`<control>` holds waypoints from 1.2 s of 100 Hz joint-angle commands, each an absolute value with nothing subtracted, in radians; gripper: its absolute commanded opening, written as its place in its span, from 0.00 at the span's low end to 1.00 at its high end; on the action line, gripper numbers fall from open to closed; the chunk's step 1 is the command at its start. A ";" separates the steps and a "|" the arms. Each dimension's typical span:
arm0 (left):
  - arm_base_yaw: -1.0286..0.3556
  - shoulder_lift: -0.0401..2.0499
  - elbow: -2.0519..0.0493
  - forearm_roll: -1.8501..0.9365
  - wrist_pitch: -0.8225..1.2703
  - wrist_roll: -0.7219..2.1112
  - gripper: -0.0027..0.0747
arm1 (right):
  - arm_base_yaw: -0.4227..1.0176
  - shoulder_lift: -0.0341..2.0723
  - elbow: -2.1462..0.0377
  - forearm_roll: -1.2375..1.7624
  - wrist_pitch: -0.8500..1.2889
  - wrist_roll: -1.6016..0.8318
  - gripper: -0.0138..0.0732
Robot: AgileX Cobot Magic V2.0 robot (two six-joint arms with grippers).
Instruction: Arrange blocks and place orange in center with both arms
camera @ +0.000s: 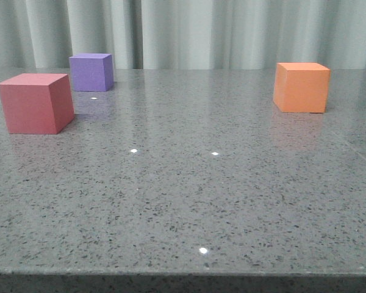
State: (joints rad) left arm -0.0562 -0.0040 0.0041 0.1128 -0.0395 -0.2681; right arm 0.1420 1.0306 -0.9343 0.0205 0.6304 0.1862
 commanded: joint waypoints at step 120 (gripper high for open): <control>-0.051 -0.017 0.045 0.103 -0.115 -0.276 0.01 | 0.263 1.726 -1.556 0.028 0.705 0.214 0.60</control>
State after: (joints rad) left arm -0.0562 -0.0040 0.0041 0.1128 -0.0395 -0.2681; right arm 0.2361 1.7844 -1.4921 0.0259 0.7401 0.1977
